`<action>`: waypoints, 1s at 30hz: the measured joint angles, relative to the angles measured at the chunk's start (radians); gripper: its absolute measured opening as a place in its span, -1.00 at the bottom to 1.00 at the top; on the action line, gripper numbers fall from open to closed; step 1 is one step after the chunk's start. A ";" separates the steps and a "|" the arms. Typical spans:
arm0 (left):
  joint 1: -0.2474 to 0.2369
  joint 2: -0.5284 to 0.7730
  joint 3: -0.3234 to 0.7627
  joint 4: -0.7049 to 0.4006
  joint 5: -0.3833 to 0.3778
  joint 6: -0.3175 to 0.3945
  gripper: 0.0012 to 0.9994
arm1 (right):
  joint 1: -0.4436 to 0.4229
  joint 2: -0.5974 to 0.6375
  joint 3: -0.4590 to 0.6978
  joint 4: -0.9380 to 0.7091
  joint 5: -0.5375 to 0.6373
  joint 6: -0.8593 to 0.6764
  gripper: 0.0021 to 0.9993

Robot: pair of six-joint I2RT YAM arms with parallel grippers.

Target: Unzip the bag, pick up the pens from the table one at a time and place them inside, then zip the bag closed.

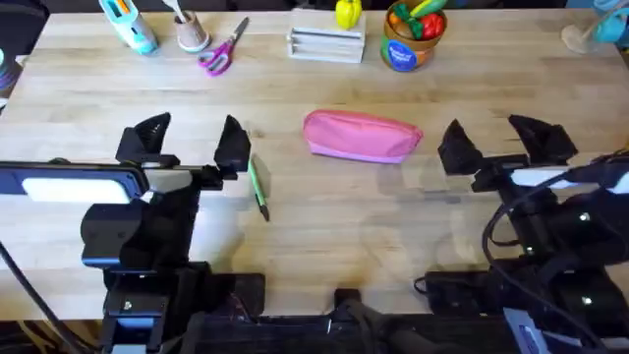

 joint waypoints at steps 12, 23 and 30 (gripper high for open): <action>0.000 0.102 0.109 -0.135 0.263 0.147 0.98 | 0.000 0.104 0.188 -0.313 -0.061 0.013 0.99; 0.000 0.832 0.609 -0.268 0.606 0.495 0.98 | 0.000 0.527 0.737 -0.627 -0.146 0.002 0.99; -0.067 1.203 0.960 -0.577 0.654 0.863 0.98 | 0.000 0.651 0.889 -0.627 -0.176 -0.062 0.99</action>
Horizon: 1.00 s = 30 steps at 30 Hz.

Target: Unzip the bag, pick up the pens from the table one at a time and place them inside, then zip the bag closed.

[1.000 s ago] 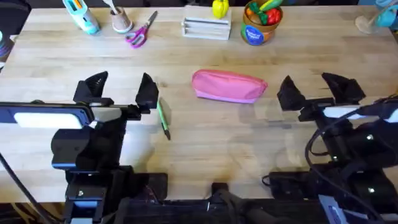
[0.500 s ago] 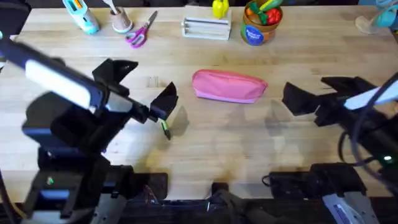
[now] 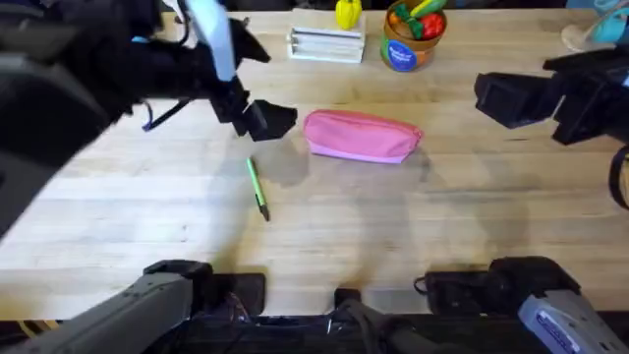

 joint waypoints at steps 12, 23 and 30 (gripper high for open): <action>-0.129 0.255 0.138 -0.112 0.004 0.432 0.99 | 0.000 0.052 0.013 -0.116 -0.024 -0.031 0.99; -0.130 0.327 0.140 -0.132 0.017 0.465 0.99 | 0.000 0.053 0.013 -0.129 -0.024 -0.031 0.99; -0.130 0.485 0.141 -0.115 0.086 0.465 0.99 | 0.000 0.052 0.013 -0.129 -0.024 -0.031 0.99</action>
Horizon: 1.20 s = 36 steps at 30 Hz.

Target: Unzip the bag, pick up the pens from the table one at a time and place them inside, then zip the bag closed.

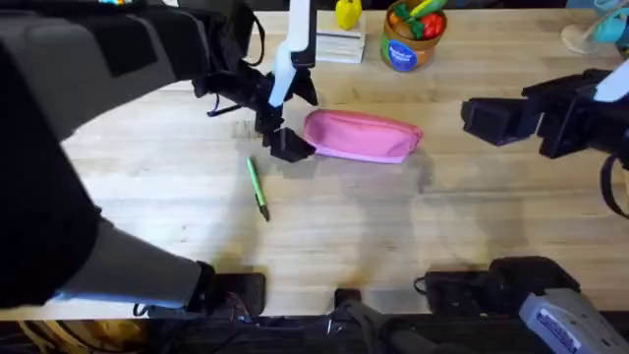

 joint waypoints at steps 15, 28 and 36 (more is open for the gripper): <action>0.001 0.024 0.000 0.009 0.073 0.004 -0.91 | 0.000 0.000 0.000 -0.018 0.000 0.000 0.99; 0.001 0.024 0.000 0.007 0.073 0.004 -0.91 | 0.000 0.154 -0.059 -0.081 -0.030 -0.054 0.99; 0.001 0.024 0.000 0.007 0.073 0.004 -0.91 | 0.000 0.295 -0.061 0.020 -0.025 -0.303 0.99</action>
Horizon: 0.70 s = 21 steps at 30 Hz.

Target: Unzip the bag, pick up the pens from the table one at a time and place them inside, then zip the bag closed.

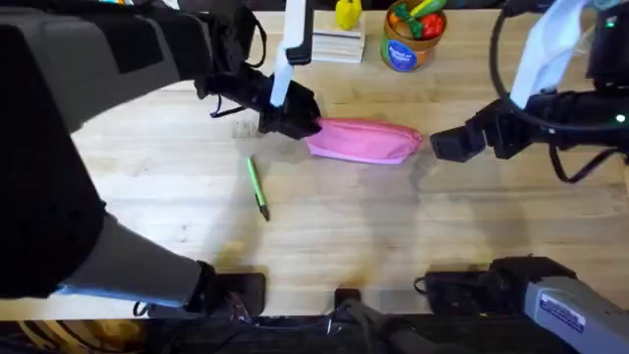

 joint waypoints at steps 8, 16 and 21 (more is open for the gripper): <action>0.000 0.000 0.000 0.000 0.000 0.000 -0.91 | 0.009 0.138 0.000 0.003 0.013 -0.240 0.99; 0.000 0.000 0.000 0.000 0.000 0.000 -0.91 | 0.055 0.200 0.000 -0.004 -0.032 -0.637 0.99; 0.000 0.000 0.000 0.000 0.000 0.000 -0.91 | 0.065 0.217 0.000 -0.026 -0.060 -0.762 0.99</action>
